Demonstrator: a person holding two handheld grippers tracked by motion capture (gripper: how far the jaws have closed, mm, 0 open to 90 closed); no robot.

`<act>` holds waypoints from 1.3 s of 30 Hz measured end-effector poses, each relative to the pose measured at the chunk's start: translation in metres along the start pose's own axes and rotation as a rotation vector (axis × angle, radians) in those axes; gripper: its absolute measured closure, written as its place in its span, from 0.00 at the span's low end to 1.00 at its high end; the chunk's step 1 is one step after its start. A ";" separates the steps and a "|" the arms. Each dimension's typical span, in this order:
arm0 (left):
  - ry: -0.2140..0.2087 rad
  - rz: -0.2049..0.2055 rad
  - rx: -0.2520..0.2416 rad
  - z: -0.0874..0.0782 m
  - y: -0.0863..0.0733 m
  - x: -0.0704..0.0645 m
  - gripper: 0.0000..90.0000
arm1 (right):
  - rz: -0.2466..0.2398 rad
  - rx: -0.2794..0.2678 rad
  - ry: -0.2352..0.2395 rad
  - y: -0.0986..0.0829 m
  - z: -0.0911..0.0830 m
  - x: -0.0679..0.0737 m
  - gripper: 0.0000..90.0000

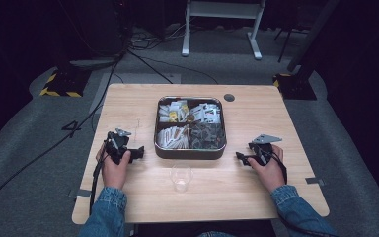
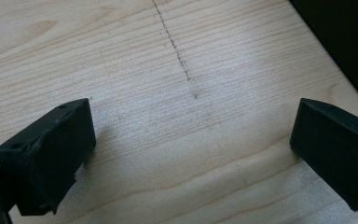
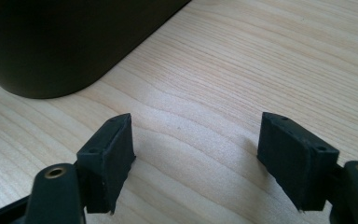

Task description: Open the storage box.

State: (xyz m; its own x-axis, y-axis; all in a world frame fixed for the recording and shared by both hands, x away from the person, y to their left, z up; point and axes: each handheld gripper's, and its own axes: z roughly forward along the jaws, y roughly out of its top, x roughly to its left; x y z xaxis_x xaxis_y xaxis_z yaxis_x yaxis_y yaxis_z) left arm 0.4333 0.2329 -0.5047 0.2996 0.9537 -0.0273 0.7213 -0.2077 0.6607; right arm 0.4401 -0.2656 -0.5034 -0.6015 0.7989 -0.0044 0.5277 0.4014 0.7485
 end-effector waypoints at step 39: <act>-0.021 0.030 -0.003 0.000 -0.001 0.003 0.00 | -0.004 0.078 0.071 0.009 -0.013 -0.006 0.21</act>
State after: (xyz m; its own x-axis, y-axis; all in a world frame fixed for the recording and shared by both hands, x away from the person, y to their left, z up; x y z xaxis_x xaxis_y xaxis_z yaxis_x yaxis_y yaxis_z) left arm 0.4337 0.2364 -0.5052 0.3342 0.9422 -0.0231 0.7096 -0.2355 0.6641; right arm 0.4412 -0.2727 -0.4877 -0.6437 0.7642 0.0418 0.5683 0.4407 0.6949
